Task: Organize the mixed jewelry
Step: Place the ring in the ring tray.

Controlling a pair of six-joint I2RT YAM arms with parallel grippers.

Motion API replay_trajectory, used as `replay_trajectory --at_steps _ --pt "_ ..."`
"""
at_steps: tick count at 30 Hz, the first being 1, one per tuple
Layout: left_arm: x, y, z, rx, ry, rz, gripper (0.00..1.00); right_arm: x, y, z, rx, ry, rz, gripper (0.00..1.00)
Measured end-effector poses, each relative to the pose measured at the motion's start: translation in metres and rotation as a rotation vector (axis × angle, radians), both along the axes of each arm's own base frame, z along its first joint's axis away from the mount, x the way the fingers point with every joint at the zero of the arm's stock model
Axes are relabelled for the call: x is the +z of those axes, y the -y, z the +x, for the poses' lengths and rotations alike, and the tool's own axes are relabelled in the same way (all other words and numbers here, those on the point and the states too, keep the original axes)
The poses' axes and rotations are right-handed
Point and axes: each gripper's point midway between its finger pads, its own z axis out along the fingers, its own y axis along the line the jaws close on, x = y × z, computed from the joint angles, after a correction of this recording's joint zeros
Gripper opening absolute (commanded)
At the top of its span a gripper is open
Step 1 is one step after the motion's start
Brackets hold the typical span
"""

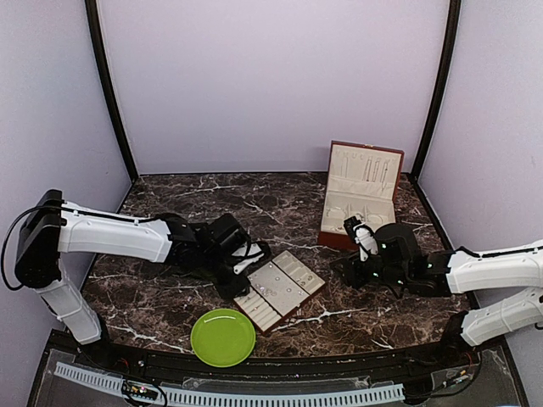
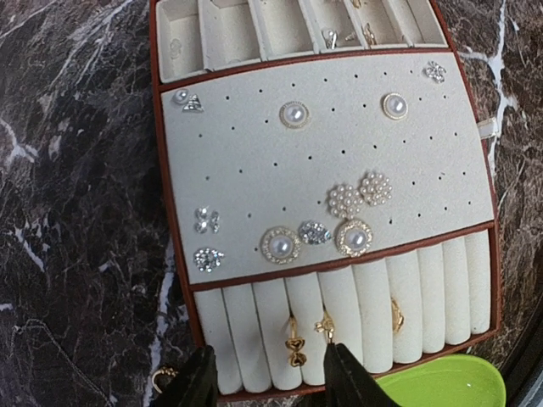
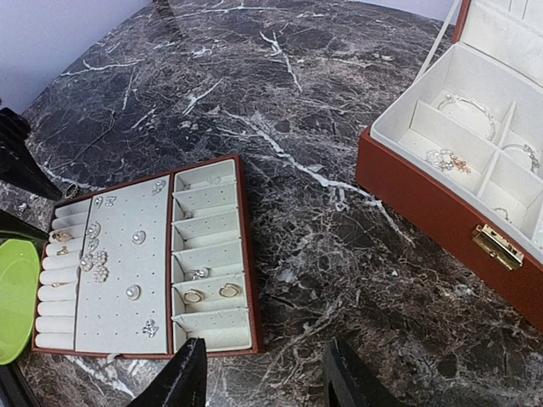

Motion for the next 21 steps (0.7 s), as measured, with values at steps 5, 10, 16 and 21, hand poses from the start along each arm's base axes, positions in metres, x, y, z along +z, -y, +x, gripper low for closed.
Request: replay_trajectory --at_steps 5,10,16,21 --pt "0.02 0.002 0.002 0.002 0.043 -0.06 0.41 -0.001 0.001 0.0 -0.003 -0.003 0.002 0.47" --pt "0.023 0.005 0.0 0.003 0.038 -0.087 0.2 -0.001 0.001 0.0 -0.003 -0.004 0.002 0.47" --pt "0.015 0.004 0.0 0.004 0.025 -0.068 0.13 -0.001 0.001 0.0 -0.004 -0.004 0.002 0.47" --pt "0.002 0.0 -0.003 0.004 0.001 -0.032 0.1 -0.003 0.002 -0.001 -0.006 -0.009 0.0 0.47"
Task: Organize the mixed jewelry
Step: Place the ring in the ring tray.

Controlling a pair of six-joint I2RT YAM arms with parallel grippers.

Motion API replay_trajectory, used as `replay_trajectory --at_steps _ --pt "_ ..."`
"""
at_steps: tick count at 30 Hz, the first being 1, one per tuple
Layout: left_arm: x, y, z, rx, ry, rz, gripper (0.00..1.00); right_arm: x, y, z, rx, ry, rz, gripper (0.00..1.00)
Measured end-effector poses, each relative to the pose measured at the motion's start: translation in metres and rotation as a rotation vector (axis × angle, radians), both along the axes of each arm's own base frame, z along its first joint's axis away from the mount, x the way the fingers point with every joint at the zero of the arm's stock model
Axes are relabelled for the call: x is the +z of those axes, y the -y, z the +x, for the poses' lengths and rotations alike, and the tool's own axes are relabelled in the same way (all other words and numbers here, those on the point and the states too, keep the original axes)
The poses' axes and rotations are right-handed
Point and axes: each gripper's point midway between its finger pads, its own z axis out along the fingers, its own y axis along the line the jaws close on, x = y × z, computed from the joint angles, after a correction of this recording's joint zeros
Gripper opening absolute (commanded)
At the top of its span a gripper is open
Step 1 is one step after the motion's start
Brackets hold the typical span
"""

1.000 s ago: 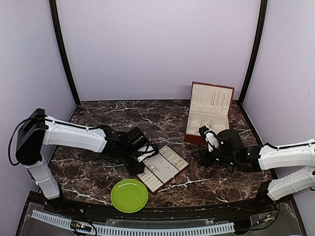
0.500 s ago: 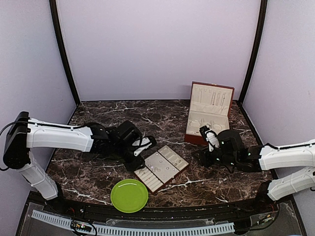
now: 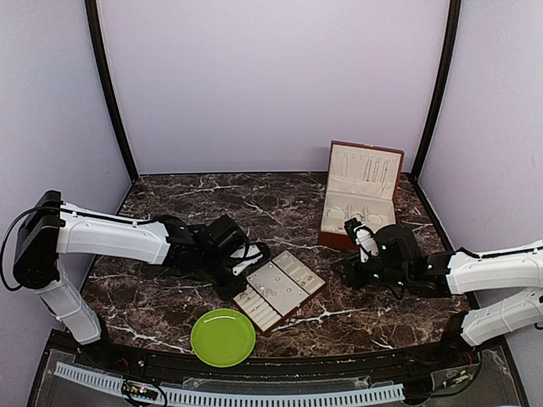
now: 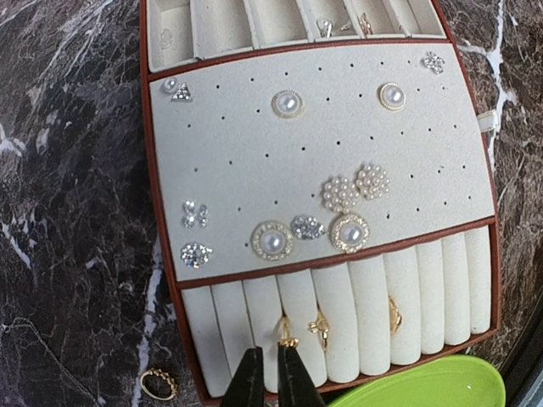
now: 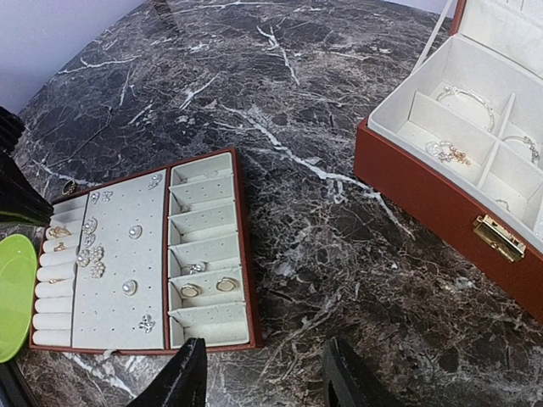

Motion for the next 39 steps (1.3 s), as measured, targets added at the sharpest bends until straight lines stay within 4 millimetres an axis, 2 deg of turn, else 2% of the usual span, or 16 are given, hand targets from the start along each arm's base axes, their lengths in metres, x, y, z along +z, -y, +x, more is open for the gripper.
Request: replay_trajectory --at_steps 6,19,23,28,33,39 --pt "-0.009 -0.004 -0.003 -0.001 -0.022 0.029 0.07 -0.001 0.0 0.0 -0.001 -0.002 0.0 0.47" --pt "-0.013 -0.004 -0.003 -0.001 -0.028 0.038 0.05 -0.001 0.0 0.0 -0.002 -0.003 0.001 0.47" --pt "-0.013 -0.004 -0.003 -0.001 -0.027 0.038 0.05 -0.001 0.0 0.0 -0.003 -0.003 0.001 0.47" --pt "-0.01 -0.001 -0.003 -0.005 -0.026 0.02 0.1 -0.002 0.001 -0.001 -0.004 -0.006 0.001 0.47" --pt "0.0 0.005 -0.007 -0.021 -0.035 -0.025 0.11 -0.003 0.001 -0.001 -0.005 -0.008 -0.001 0.47" --pt "0.0 0.005 -0.007 -0.023 -0.038 -0.026 0.1 -0.003 0.001 -0.001 -0.006 -0.01 0.001 0.47"
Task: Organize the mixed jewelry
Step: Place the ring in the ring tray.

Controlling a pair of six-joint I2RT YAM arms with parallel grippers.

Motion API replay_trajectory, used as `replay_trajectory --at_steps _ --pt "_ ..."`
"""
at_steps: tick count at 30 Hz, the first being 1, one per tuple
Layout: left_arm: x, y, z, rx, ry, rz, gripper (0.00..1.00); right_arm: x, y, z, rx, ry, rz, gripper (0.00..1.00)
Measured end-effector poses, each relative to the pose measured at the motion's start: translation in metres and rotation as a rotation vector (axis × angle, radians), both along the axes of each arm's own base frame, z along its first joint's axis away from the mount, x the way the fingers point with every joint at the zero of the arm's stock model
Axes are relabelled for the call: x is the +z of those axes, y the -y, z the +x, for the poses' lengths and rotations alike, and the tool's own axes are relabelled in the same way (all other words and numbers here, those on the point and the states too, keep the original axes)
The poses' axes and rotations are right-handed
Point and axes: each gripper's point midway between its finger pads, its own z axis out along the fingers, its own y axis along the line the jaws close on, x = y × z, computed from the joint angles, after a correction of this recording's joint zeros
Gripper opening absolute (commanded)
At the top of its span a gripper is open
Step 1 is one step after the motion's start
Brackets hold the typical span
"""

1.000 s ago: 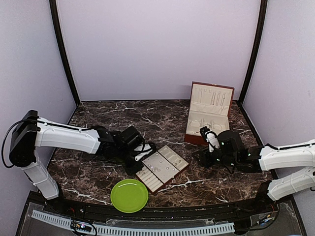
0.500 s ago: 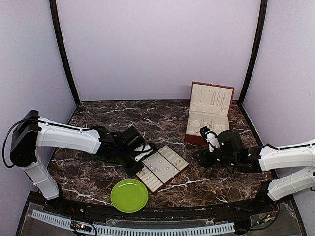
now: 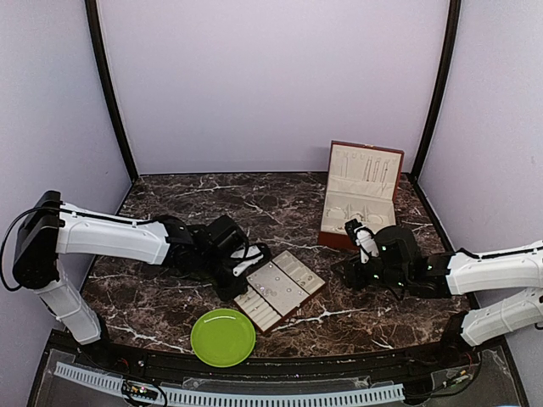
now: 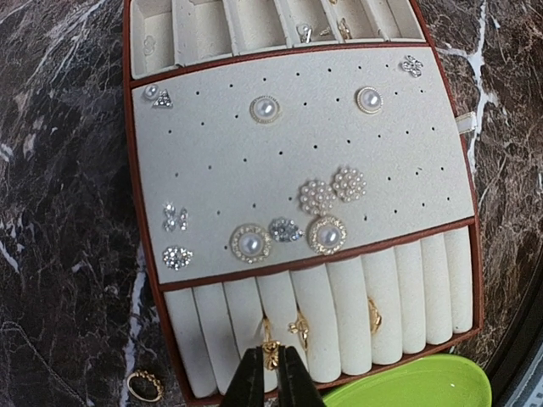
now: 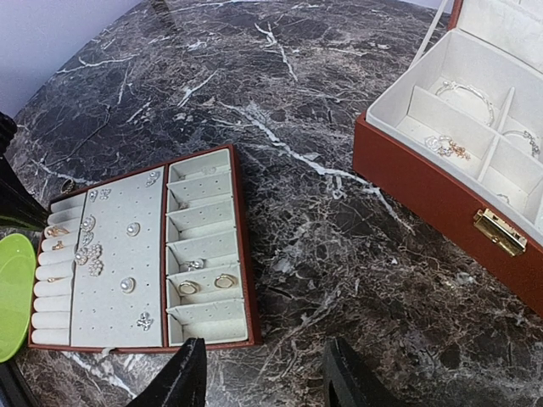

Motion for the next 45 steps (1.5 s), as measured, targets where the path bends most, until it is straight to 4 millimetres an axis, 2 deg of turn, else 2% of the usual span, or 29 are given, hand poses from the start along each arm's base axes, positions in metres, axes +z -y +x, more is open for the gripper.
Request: replay_trajectory --at_steps 11,36,39,45 --pt "-0.012 -0.004 -0.003 0.0 -0.024 0.038 0.1 0.0 0.0 0.0 -0.002 -0.001 -0.001 0.47" --pt "-0.018 -0.006 -0.001 0.006 -0.024 0.059 0.06 0.0 0.001 0.0 -0.003 0.0 0.0 0.47" --pt "-0.018 -0.005 -0.001 0.006 -0.024 0.058 0.11 0.001 0.001 0.0 -0.003 0.005 0.004 0.47" --pt "-0.016 -0.007 0.003 0.019 -0.003 0.065 0.37 0.006 0.002 0.0 -0.007 0.019 0.017 0.47"
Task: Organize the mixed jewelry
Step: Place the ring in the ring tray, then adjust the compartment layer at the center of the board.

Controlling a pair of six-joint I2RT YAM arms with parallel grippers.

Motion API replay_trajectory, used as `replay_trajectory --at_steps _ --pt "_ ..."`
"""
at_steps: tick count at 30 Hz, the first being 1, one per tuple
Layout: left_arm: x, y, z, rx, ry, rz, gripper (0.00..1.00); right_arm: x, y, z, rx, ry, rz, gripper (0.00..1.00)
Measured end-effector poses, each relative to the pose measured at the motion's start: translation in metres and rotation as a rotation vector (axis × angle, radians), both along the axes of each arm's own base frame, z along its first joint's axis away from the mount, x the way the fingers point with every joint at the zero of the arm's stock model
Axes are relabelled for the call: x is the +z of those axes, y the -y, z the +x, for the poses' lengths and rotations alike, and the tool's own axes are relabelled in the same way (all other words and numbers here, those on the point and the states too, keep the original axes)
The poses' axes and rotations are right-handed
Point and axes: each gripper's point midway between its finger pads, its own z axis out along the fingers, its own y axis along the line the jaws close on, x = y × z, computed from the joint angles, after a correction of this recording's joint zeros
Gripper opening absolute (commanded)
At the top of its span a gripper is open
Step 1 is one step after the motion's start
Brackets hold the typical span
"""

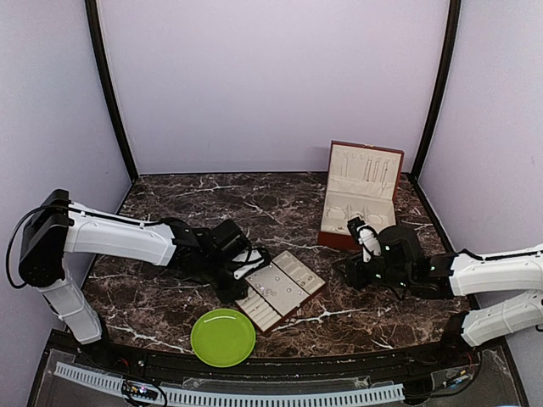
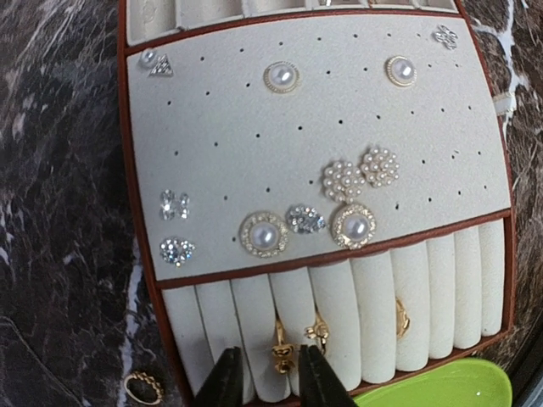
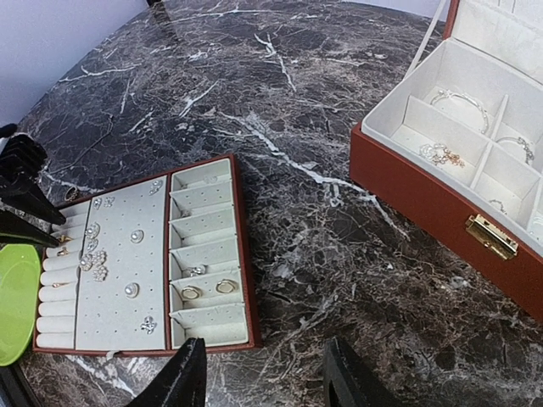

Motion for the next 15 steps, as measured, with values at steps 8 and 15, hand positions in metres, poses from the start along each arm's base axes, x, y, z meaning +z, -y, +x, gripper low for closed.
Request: replay_trajectory --at_steps 8,15 --pt "0.047 0.005 0.012 0.06 0.086 -0.106 0.47 0.013 0.004 0.001 -0.014 0.024 0.027 0.48" --pt "0.073 -0.015 0.037 0.187 0.11 -0.168 0.38 0.032 0.014 -0.001 -0.061 0.031 0.081 0.5"
